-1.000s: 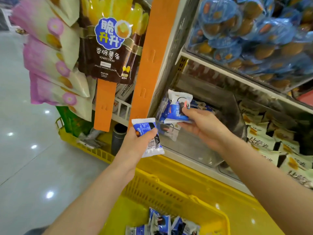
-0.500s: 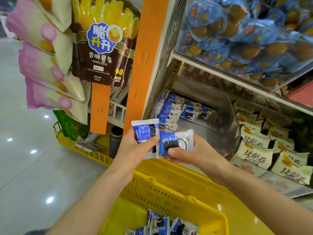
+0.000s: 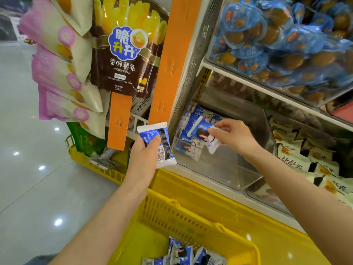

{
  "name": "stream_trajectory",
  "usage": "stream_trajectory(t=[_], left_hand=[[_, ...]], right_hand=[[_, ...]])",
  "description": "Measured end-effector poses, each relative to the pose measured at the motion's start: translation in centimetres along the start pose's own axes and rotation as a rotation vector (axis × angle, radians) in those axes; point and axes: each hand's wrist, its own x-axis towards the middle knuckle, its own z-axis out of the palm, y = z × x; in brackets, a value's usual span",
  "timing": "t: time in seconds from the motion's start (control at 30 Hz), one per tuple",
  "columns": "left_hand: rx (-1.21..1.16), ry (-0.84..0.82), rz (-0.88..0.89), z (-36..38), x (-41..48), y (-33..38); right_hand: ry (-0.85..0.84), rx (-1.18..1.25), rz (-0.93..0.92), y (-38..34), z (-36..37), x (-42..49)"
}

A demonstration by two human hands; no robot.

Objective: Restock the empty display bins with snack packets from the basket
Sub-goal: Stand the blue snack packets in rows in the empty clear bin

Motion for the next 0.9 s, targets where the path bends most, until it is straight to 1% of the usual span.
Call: stream_trajectory(t=[0.03, 0.1, 0.17, 0.3, 0.33, 0.47, 0.53, 0.6, 0.67, 0.7, 0.73, 0.77, 0.8, 0.83, 0.87, 0.9], left_hand=[[-0.007, 0.006, -0.009, 0.0, 0.1, 0.0], [-0.010, 0.009, -0.017, -0.1, 0.3, 0.0], [-0.009, 0.014, -0.015, -0.2, 0.4, 0.0], [-0.012, 0.001, -0.022, -0.2, 0.4, -0.2], [-0.013, -0.006, -0.025, -0.2, 0.4, -0.2], [-0.010, -0.033, -0.011, 0.3, 0.3, -0.2], [-0.002, -0.040, -0.002, 0.5, 0.3, -0.2], [-0.001, -0.048, 0.000, 0.8, 0.2, -0.2], [0.000, -0.058, -0.003, 1.0, 0.1, -0.1], [-0.001, -0.068, -0.006, 1.1, 0.1, 0.0], [0.002, -0.081, -0.008, 1.3, 0.0, 0.0], [0.013, -0.097, -0.012, 1.5, -0.2, 0.0], [0.032, -0.113, -0.015, 1.6, -0.3, 0.0], [0.060, -0.131, -0.017, 1.7, -0.4, -0.1], [0.092, -0.156, -0.011, 1.8, -0.6, -0.2], [0.122, -0.182, 0.003, 1.9, -0.8, -0.3]], right_hand=[[-0.029, -0.049, -0.006, 0.2, 0.7, 0.7], [-0.031, -0.133, -0.049, 0.2, 1.7, 1.9], [-0.042, -0.168, -0.073, 0.1, 2.2, 2.5], [-0.270, -0.203, -0.077, 0.4, 3.2, 2.7], [-0.297, -0.206, -0.079, 0.5, 3.5, 2.6], [-0.265, -0.097, -0.047, 0.8, 4.3, 2.8], [-0.329, -0.104, -0.020, 1.1, 4.3, 3.0], [-0.428, -0.187, 0.010, 1.5, 4.1, 3.2], [-0.473, -0.193, 0.034, 1.5, 3.9, 3.1], [-0.467, -0.176, 0.041, 1.5, 3.9, 3.1], [-0.423, -0.168, 0.032, 1.3, 3.8, 2.9], [-0.333, -0.163, 0.012, 1.1, 3.8, 2.6], [-0.209, -0.132, -0.012, 0.7, 3.7, 2.2], [-0.090, -0.056, -0.041, 0.3, 3.6, 1.5], [-0.009, 0.047, -0.074, -0.2, 3.4, 0.6], [0.023, 0.135, -0.105, -0.7, 3.2, -0.4]])
